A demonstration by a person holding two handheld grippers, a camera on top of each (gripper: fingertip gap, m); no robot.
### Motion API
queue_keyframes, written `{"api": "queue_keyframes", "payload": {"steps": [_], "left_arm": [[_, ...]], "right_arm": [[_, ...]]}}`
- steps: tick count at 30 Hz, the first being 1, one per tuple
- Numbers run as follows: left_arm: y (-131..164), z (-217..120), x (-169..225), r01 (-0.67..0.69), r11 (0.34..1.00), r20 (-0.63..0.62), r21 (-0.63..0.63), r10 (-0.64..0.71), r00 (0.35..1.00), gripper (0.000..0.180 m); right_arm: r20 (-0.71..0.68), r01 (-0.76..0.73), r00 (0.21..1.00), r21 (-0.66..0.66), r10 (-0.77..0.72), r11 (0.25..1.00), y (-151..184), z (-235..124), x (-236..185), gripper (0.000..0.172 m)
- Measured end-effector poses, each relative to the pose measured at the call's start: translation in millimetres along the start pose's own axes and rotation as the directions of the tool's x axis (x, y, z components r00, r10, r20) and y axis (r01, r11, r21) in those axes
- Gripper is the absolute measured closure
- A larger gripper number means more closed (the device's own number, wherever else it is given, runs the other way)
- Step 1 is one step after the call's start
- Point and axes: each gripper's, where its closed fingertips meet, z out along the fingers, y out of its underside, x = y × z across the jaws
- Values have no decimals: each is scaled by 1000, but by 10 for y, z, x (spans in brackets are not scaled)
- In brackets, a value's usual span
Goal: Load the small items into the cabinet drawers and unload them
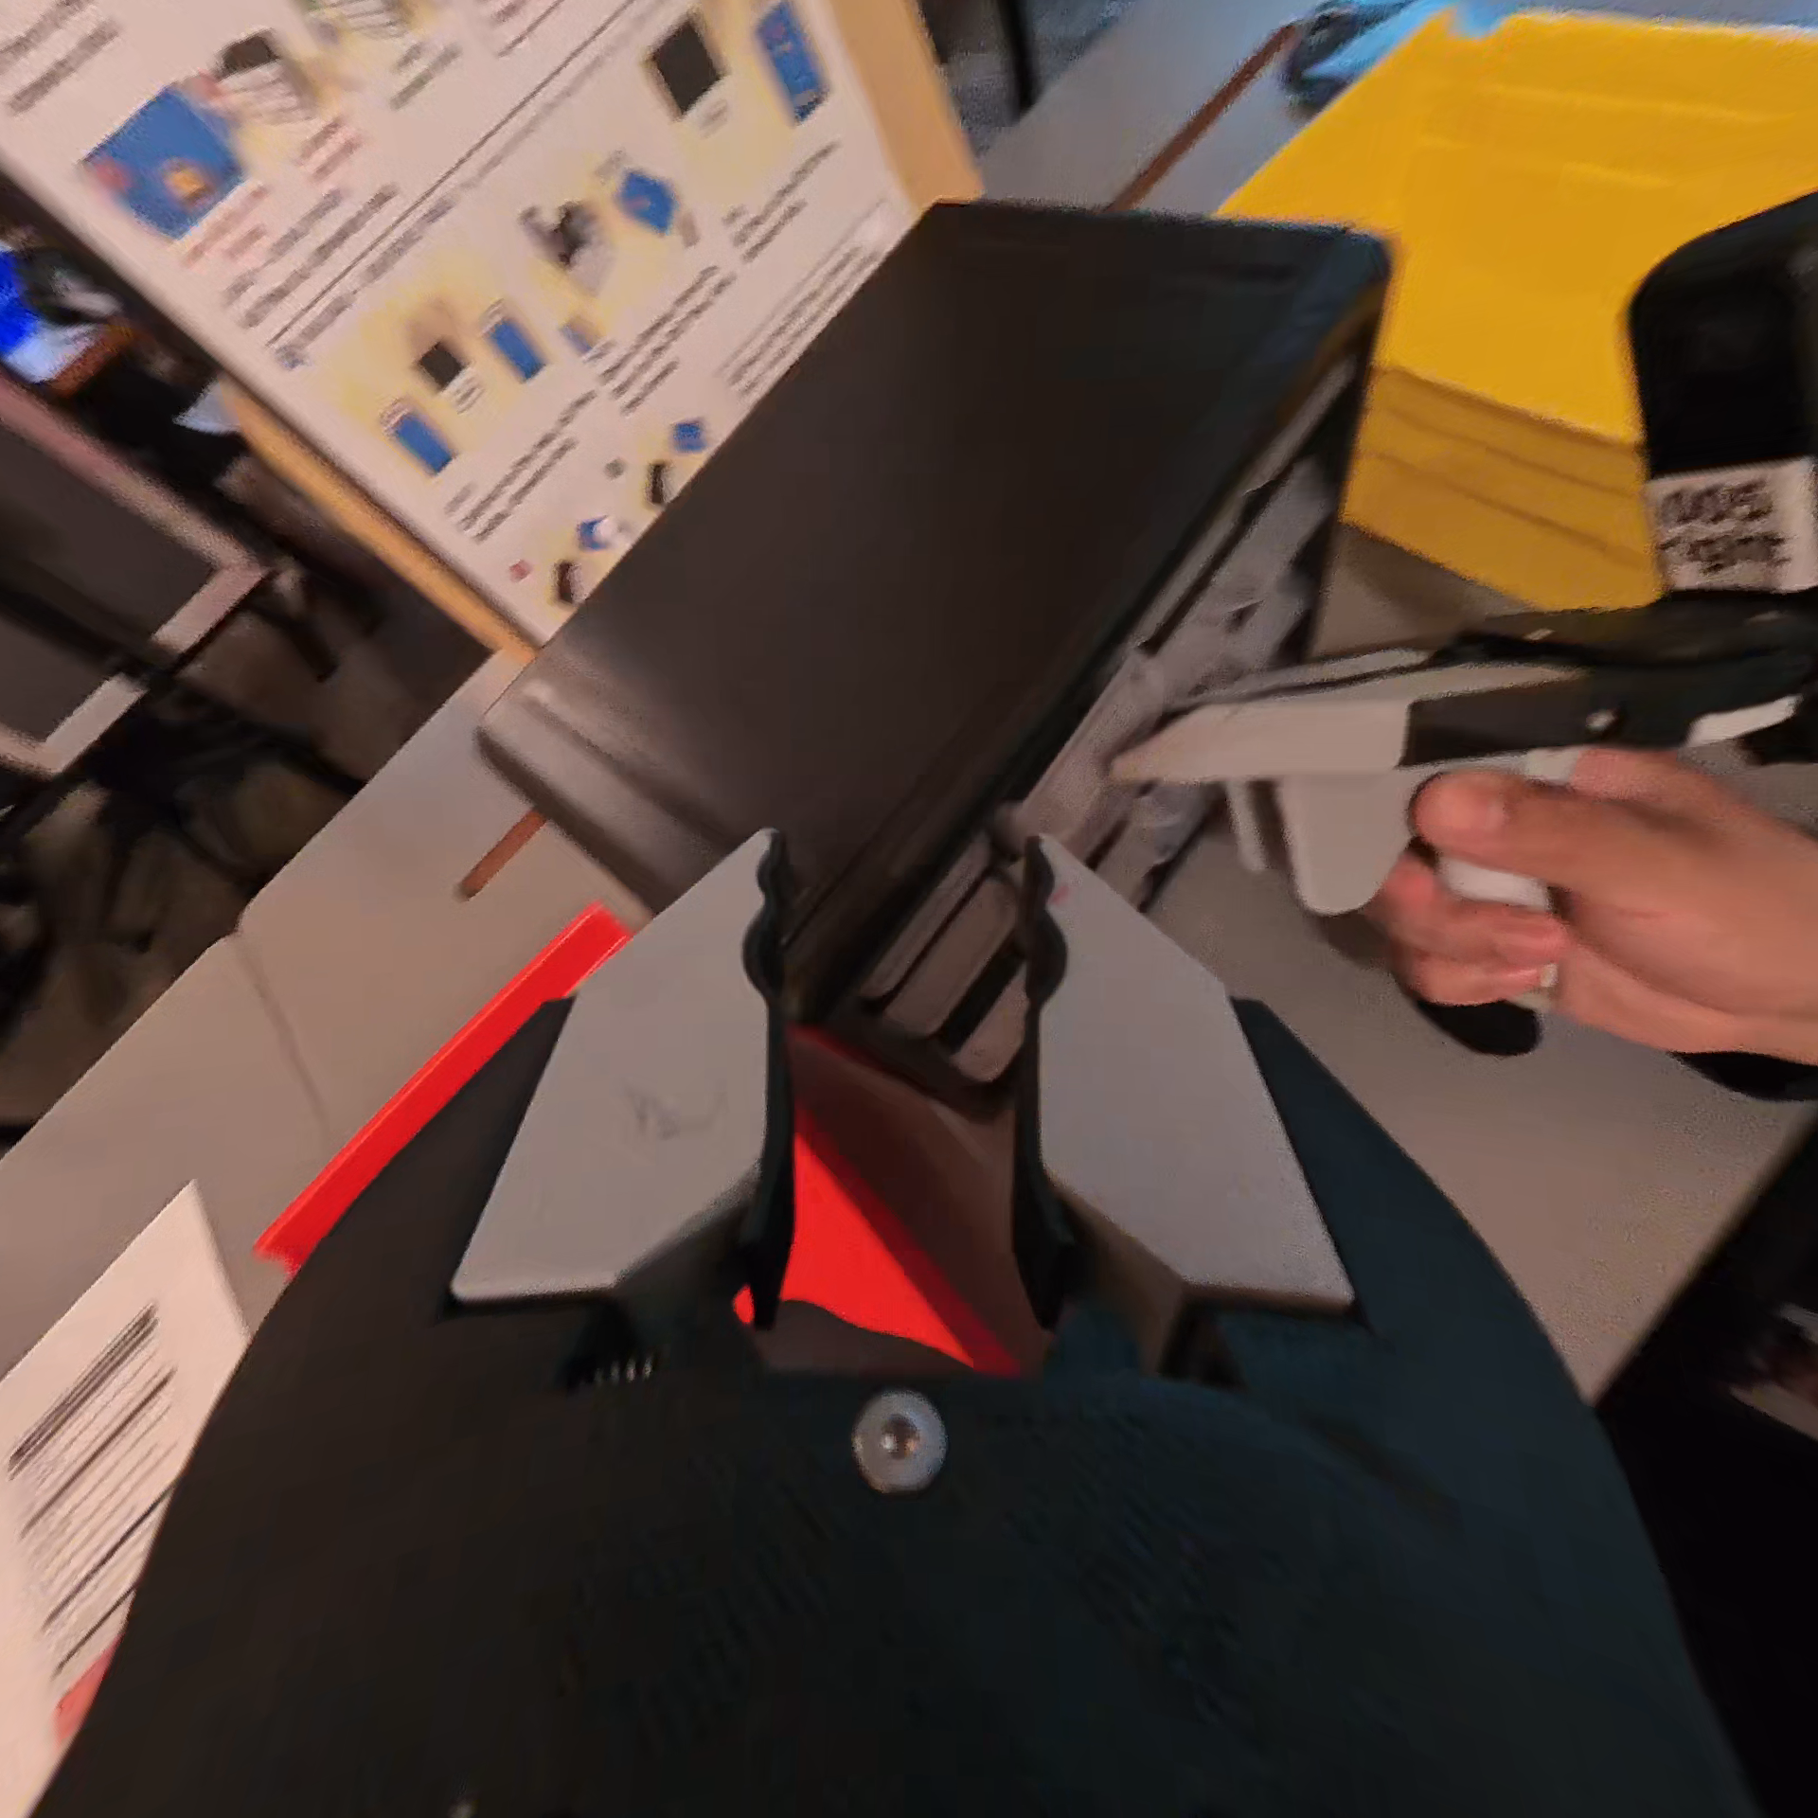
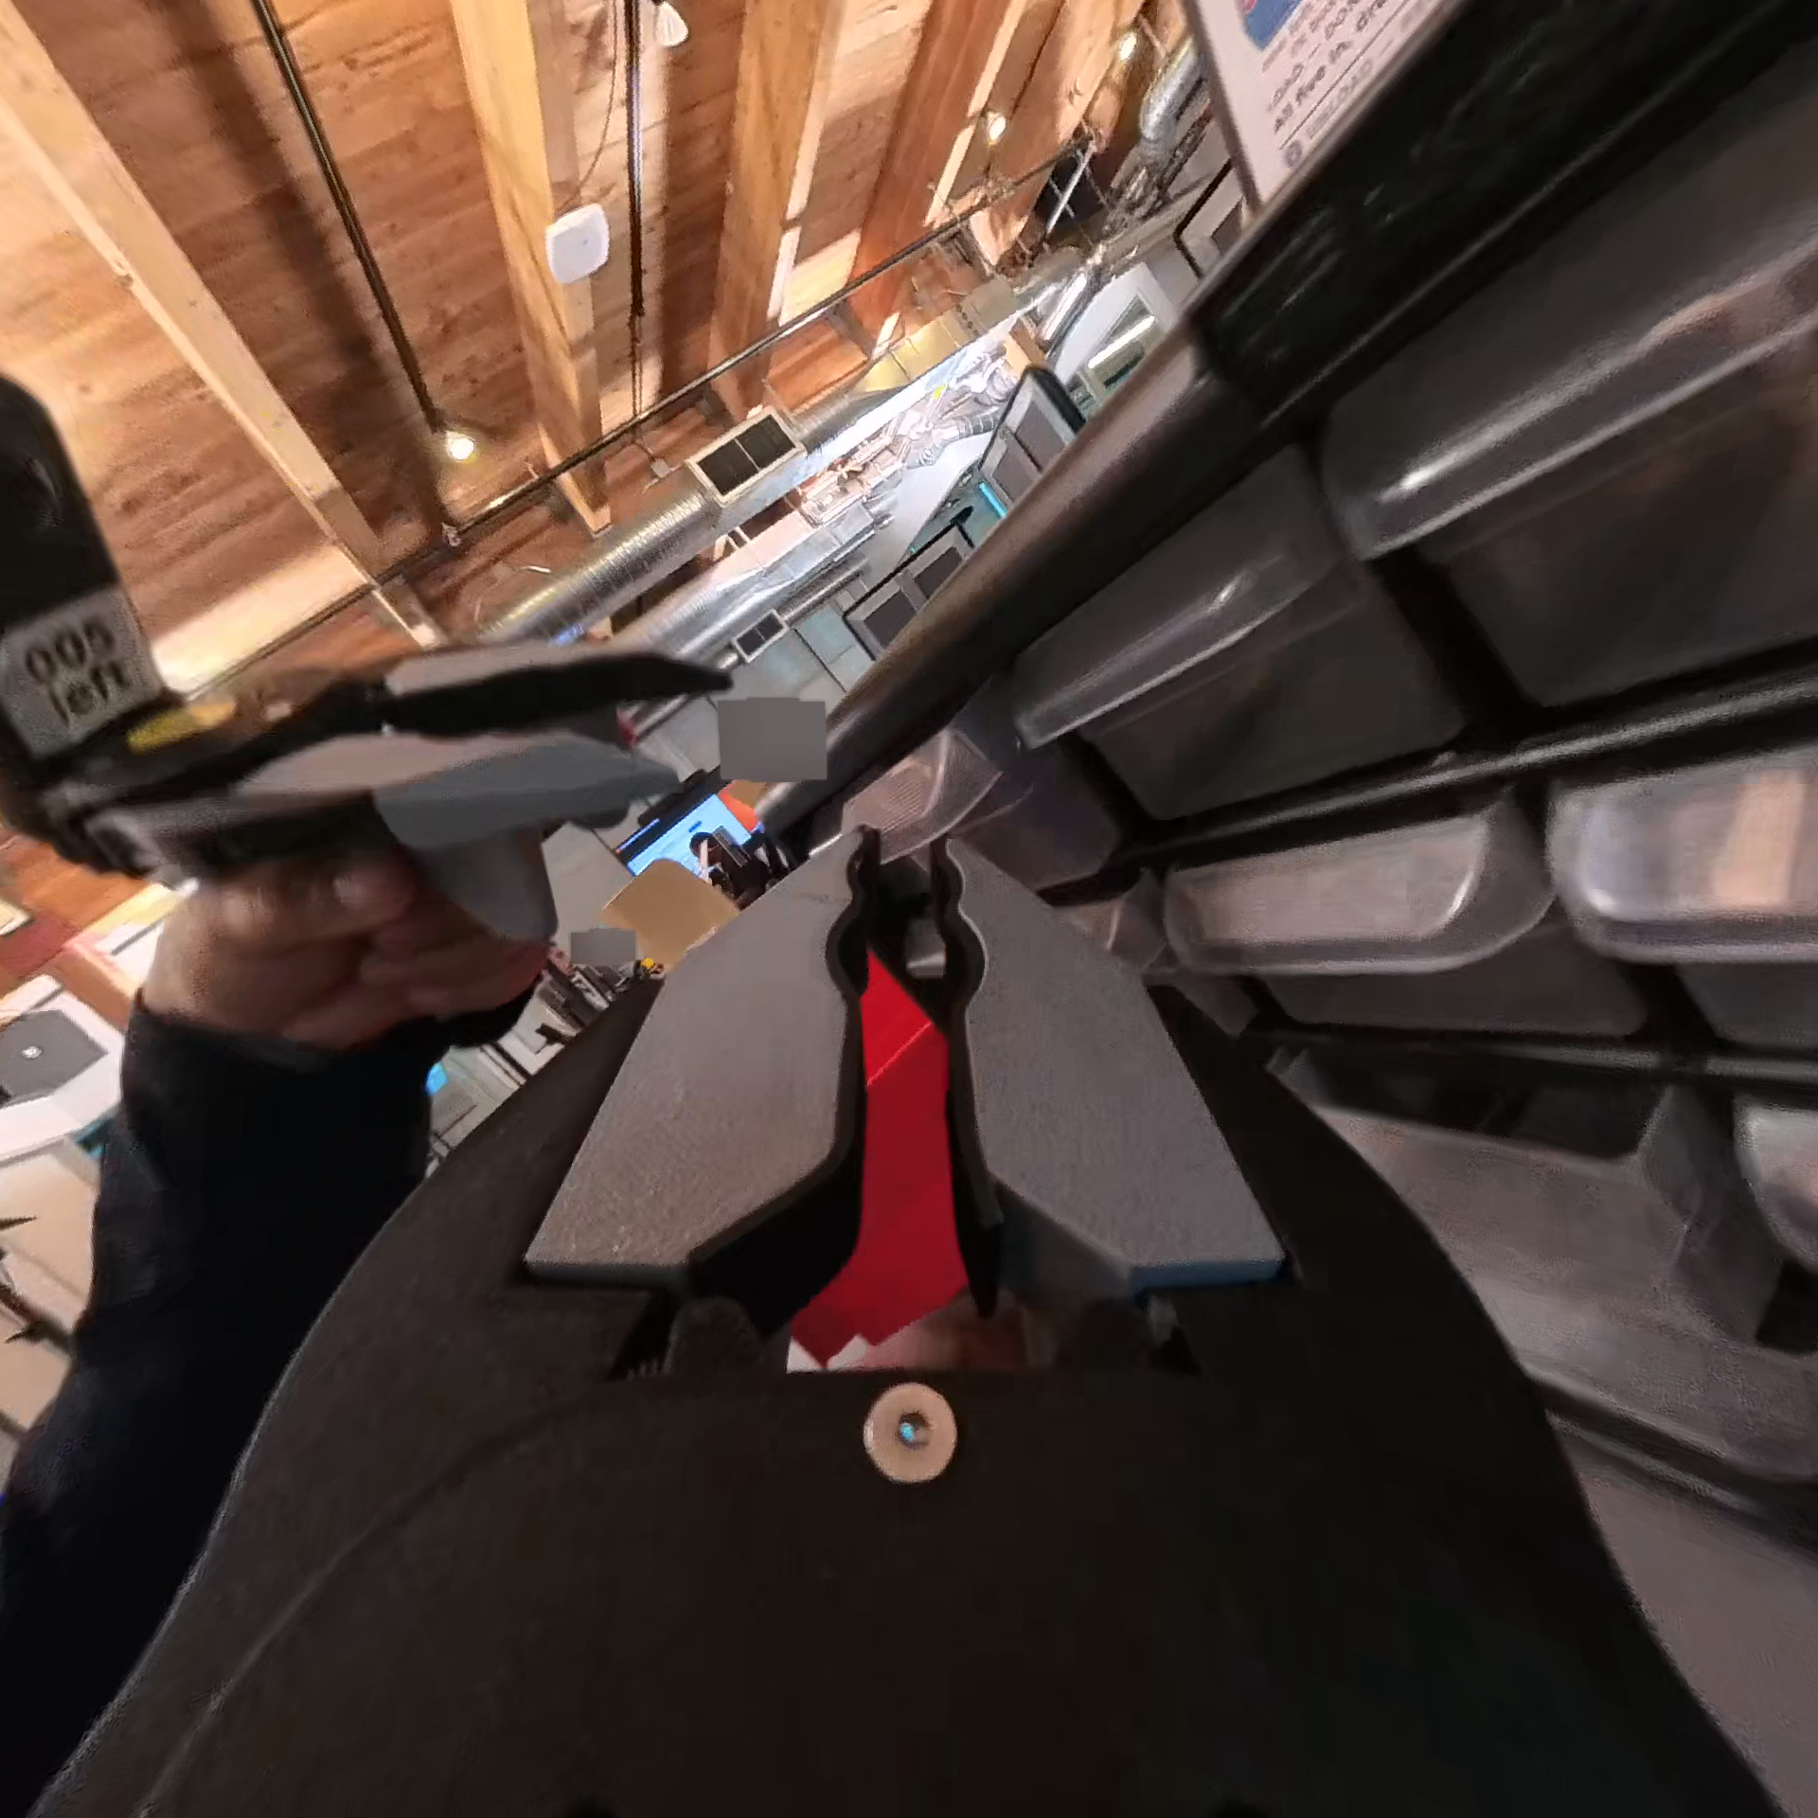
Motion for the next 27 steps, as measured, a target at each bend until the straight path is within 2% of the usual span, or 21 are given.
{"api": "queue_keyframes", "payload": {"steps": [3,5,7,8,10,11,13,16,21,25,27], "left_arm": [[239,12,-73,-22,1000,63,-23,23,998,131],[301,20,-176,-89,996,152,-30,93,984,122],[254,24,-247,-174,985,220,-15,173,960,128],[205,23,-274,-192,981,238,-1,186,953,139],[84,18,-293,-174,984,222,39,161,962,171],[29,17,-323,-152,987,216,51,137,967,180],[25,70,-396,-146,989,216,-1,143,966,180],[189,252,-434,-173,975,195,-139,198,960,180],[180,317,-405,-153,976,148,-156,176,973,180],[186,319,-405,-147,972,124,-185,171,977,180],[187,321,-405,-124,975,112,-182,146,983,180]], "right_arm": [[-11,-28,1000,-3,28,1000,-54,107,84,164],[-7,-39,999,-8,39,999,-56,101,80,165],[-27,-21,999,-7,21,1000,-42,65,108,163],[-26,-18,1000,-1,18,1000,-36,33,104,162],[-20,-18,1000,15,19,1000,-8,-57,83,160],[-18,-15,1000,22,15,1000,19,-98,75,161],[0,-29,1000,2,29,1000,115,-123,35,162],[28,-46,999,-43,47,998,229,-18,-71,160],[-3,-8,1000,-77,8,997,330,268,-171,149],[-23,-62,998,-20,61,998,268,439,-121,152],[-4,-93,996,-14,93,996,266,506,-120,161]]}}
